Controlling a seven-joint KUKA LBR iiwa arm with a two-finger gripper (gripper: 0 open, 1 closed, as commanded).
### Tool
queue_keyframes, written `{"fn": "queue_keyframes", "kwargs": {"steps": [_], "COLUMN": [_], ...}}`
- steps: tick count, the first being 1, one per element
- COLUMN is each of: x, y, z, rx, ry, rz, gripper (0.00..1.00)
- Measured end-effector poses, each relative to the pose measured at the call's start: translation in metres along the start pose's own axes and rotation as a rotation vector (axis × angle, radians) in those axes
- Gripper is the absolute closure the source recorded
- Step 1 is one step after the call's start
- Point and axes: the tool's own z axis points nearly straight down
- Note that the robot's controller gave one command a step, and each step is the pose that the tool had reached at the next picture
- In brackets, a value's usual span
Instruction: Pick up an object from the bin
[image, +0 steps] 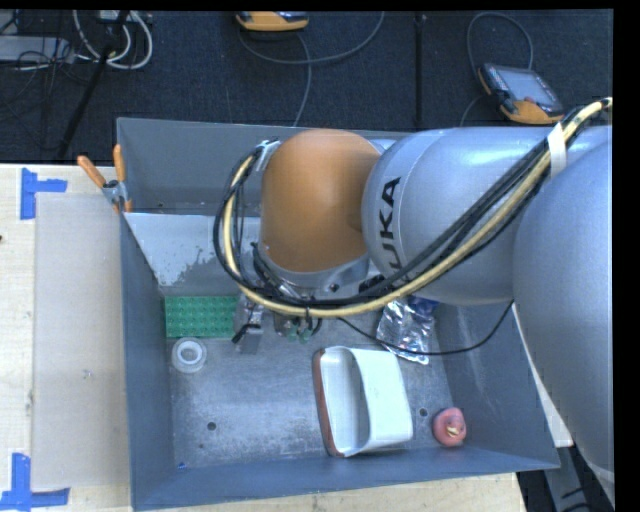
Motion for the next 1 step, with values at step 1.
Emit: {"fn": "queue_keyframes", "kwargs": {"steps": [1], "x": [-0.0400], "y": [0.0532], "z": [-0.0612], "rx": [-0.003], "ry": [-0.005], "rz": [-0.015], "gripper": [1.00]}}
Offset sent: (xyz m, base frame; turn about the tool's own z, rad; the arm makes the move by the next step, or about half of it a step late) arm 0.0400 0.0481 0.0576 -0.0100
